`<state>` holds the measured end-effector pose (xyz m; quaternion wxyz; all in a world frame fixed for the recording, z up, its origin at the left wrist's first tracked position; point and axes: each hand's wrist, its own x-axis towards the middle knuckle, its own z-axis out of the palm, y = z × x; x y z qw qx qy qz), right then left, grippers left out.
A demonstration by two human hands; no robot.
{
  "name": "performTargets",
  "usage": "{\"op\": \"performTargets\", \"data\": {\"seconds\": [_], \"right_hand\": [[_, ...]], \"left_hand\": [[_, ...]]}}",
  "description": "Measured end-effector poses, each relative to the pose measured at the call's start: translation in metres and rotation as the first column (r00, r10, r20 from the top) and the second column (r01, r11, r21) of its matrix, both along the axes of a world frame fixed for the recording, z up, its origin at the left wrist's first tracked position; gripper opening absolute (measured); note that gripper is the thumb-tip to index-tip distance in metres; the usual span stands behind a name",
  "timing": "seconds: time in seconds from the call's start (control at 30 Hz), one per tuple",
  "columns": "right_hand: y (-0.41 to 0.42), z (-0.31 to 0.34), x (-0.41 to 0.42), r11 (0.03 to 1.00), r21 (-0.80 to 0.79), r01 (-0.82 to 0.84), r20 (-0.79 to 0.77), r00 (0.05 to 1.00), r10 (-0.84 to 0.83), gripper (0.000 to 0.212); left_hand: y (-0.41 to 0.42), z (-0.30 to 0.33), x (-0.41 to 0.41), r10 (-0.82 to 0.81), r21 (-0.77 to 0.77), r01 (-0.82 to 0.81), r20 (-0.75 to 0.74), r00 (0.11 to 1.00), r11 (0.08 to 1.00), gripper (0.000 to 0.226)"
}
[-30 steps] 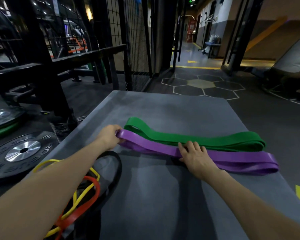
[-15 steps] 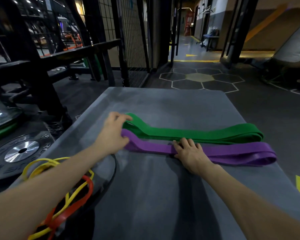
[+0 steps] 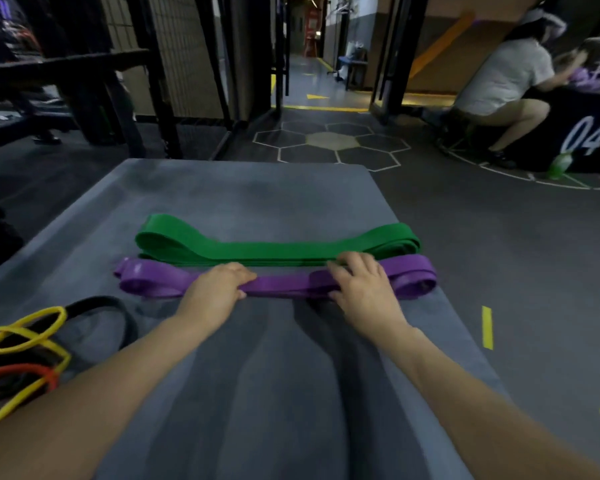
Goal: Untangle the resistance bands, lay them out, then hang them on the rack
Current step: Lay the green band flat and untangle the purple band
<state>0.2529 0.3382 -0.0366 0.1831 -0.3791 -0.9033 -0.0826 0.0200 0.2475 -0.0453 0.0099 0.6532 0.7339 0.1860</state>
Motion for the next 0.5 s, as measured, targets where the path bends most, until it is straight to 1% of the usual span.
{"op": "performTargets", "data": {"seconds": [0.07, 0.13, 0.17, 0.23, 0.27, 0.3, 0.4, 0.5], "right_hand": [[0.003, -0.002, 0.03, 0.991, 0.02, 0.134, -0.115, 0.985, -0.131, 0.055], [0.006, -0.003, 0.054, 0.96, -0.008, 0.281, -0.2, 0.94, -0.277, 0.057], [0.007, -0.003, 0.062, 0.938, -0.062, 0.34, -0.232, 0.909, -0.345, 0.059], [0.01, -0.003, 0.07, 0.886, -0.217, 0.409, -0.271, 0.847, -0.457, 0.063], [0.011, -0.004, 0.072, 0.867, -0.282, 0.412, -0.289, 0.825, -0.486, 0.063], [0.012, -0.005, 0.074, 0.862, -0.311, 0.401, -0.31, 0.815, -0.49, 0.062], [0.018, -0.009, 0.08, 0.892, -0.311, 0.329, -0.396, 0.808, -0.436, 0.05], [0.025, -0.01, 0.085, 0.896, -0.317, 0.31, -0.503, 0.746, -0.436, 0.044]], "left_hand": [[0.0, -0.003, 0.001, 0.013, 0.003, -0.013, -0.01, 1.0, 1.0, 0.043], [0.0, -0.006, 0.001, 0.019, 0.009, -0.019, -0.011, 1.0, 1.0, 0.043], [0.0, -0.006, 0.002, 0.02, 0.0, -0.02, -0.023, 1.0, 1.0, 0.043], [-0.001, -0.005, 0.003, 0.031, -0.037, -0.035, -0.098, 0.995, 0.999, 0.043], [-0.002, -0.005, 0.003, 0.033, -0.054, -0.041, -0.139, 0.99, 0.998, 0.043], [-0.003, -0.004, 0.003, 0.037, -0.068, -0.049, -0.163, 0.986, 0.996, 0.043], [-0.004, -0.004, -0.001, 0.038, -0.088, -0.054, -0.167, 0.985, 0.995, 0.042], [-0.002, 0.001, -0.005, 0.021, -0.106, -0.041, -0.184, 0.983, 0.994, 0.043]]}}
